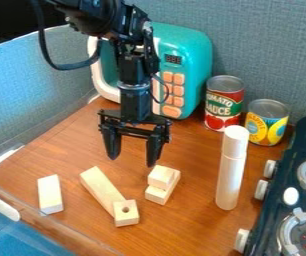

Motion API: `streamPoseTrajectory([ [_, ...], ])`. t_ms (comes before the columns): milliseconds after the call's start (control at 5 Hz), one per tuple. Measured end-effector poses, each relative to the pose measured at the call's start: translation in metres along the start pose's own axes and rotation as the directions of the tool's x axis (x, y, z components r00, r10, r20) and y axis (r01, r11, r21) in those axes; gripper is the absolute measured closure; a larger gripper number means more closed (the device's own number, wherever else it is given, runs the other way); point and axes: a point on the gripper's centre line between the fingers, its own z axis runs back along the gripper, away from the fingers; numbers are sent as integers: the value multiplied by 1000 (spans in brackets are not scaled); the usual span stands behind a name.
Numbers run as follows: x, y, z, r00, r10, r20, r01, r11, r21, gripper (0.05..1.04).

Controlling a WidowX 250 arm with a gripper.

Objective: Take the cube off of the rectangular block

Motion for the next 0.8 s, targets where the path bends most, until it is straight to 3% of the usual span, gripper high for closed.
streamPoseTrajectory([
  [200,-1,0,-11,999,-4,-32,4,1000,3,83],
  [400,7,7,-7,1000,-8,-8,7,1000,-11,83],
  [600,13,-2,-18,998,-34,-52,33,999,-21,83],
  [800,15,-11,-18,999,-39,-30,37,998,-49,83],
])
